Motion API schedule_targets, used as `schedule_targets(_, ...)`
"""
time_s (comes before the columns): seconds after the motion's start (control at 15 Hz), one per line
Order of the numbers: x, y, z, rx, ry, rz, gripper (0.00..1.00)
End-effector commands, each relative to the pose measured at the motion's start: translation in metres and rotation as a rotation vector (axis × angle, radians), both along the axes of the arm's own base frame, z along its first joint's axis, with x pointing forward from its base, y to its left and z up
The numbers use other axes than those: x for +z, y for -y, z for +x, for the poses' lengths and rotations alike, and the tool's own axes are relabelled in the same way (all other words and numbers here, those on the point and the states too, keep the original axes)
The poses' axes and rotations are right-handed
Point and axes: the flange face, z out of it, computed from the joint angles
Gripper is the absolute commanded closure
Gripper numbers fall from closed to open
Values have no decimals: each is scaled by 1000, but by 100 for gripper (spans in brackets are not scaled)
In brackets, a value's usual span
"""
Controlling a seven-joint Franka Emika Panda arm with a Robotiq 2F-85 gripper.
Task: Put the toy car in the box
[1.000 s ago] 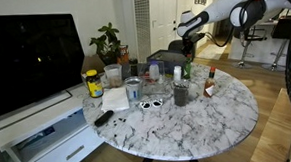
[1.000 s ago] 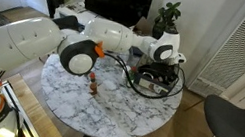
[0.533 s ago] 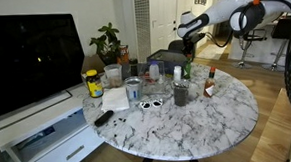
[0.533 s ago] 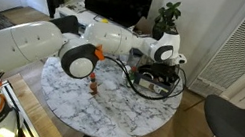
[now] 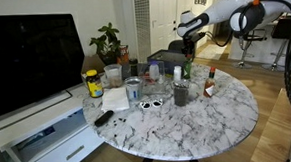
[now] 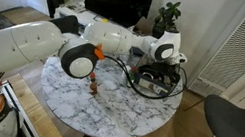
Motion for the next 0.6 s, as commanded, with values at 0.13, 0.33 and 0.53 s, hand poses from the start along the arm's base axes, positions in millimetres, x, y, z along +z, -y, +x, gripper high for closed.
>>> schedule_targets(0.13,43,-17,2,-19,-25,104,0)
schedule_targets(0.33,70,-33,-2,-43,-72,200,0)
schedule_targets(0.53,95,-48,-8,-59,-120,289,0)
